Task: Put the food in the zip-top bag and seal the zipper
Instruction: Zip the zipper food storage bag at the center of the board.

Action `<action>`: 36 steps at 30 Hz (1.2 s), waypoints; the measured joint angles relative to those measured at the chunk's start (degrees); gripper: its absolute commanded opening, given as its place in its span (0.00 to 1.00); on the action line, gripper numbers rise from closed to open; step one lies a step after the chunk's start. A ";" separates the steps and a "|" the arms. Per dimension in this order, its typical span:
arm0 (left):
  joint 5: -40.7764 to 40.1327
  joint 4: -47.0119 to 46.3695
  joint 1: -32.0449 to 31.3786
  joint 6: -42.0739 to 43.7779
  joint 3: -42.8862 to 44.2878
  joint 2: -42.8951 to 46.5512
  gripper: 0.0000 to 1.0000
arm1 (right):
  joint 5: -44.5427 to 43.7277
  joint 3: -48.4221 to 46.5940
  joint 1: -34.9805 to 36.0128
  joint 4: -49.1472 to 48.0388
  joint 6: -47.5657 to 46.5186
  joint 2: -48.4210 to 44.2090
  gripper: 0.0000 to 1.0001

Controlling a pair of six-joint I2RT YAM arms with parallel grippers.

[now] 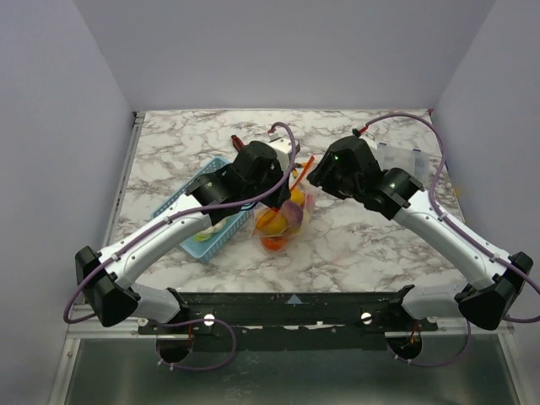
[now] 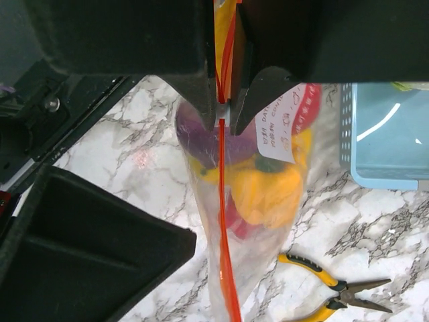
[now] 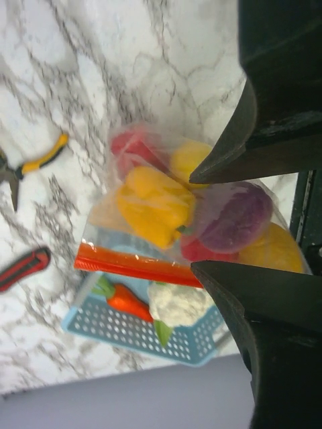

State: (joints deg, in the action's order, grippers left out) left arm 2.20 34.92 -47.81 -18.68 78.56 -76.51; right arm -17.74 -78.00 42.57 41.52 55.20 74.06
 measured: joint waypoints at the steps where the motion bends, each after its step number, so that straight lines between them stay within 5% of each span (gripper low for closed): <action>1: -0.92 0.07 -0.48 0.00 0.00 -0.72 0.00 | -1.46 0.00 0.00 0.74 0.42 0.46 0.53; 13: -7.56 -1.01 -6.54 -0.04 0.20 -4.31 0.00 | -7.02 0.66 -0.02 2.08 1.68 0.72 0.53; 22: -7.80 -4.07 -8.31 -0.26 -2.12 -3.48 0.00 | -6.47 9.97 -0.02 -4.48 -6.95 -5.22 0.62; 36: -8.17 -7.02 -9.27 -0.20 -3.50 -2.45 0.00 | -5.18 5.18 -0.02 -3.82 -4.26 -0.55 0.60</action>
State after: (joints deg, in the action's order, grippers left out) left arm -5.98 27.90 -57.08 -18.87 75.07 -78.96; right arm -22.92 -72.82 42.54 37.69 50.94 73.52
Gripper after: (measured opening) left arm 0.103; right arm 0.616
